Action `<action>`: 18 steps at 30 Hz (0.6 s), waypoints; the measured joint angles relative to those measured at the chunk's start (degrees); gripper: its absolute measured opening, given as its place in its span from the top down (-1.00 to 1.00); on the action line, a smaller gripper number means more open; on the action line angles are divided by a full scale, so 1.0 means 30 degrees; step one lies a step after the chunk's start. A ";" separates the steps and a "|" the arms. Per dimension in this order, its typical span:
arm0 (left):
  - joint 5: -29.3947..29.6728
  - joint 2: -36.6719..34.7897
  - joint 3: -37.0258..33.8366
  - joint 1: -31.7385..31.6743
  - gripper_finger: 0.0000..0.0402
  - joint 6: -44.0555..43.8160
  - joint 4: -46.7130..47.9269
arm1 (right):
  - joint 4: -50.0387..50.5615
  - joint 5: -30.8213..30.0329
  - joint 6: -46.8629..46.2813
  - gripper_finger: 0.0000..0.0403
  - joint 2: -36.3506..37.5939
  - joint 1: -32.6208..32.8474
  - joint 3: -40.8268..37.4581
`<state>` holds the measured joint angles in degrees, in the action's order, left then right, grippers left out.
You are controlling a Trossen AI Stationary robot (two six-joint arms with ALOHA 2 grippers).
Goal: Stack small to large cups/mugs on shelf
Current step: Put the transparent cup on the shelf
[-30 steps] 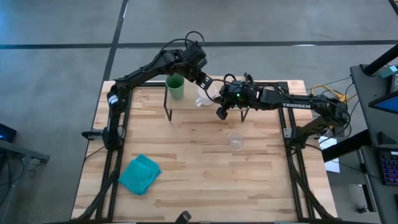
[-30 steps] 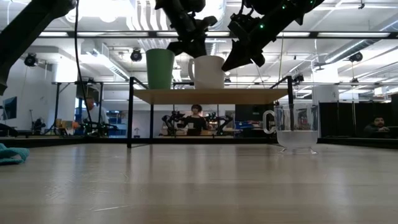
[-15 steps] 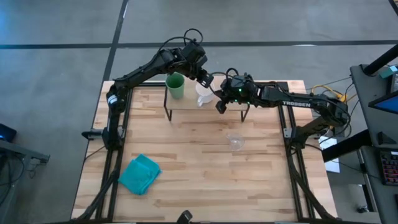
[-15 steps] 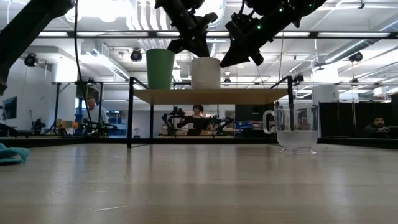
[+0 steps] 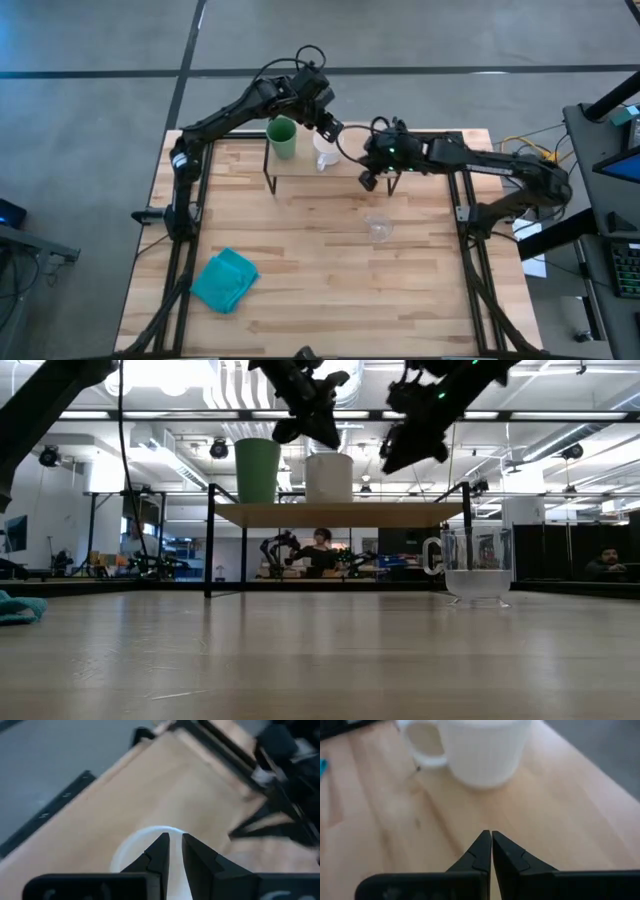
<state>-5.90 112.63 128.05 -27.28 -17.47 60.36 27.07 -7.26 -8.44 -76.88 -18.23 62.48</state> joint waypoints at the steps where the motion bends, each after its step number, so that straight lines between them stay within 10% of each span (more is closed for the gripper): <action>1: -0.0385 -0.0105 0.0024 0.0165 0.82 0.0000 0.0022 | 0.0821 0.0009 -0.0181 0.96 0.0521 0.0149 -0.0004; 18: -0.0605 -0.2057 0.0152 0.4809 0.88 0.3133 -0.1178 | 0.8761 0.5410 -0.4762 0.87 0.6341 0.3022 -0.0042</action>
<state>-7.71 106.46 128.51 -12.85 -8.08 56.82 53.35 8.97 -22.72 -57.86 -9.16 62.35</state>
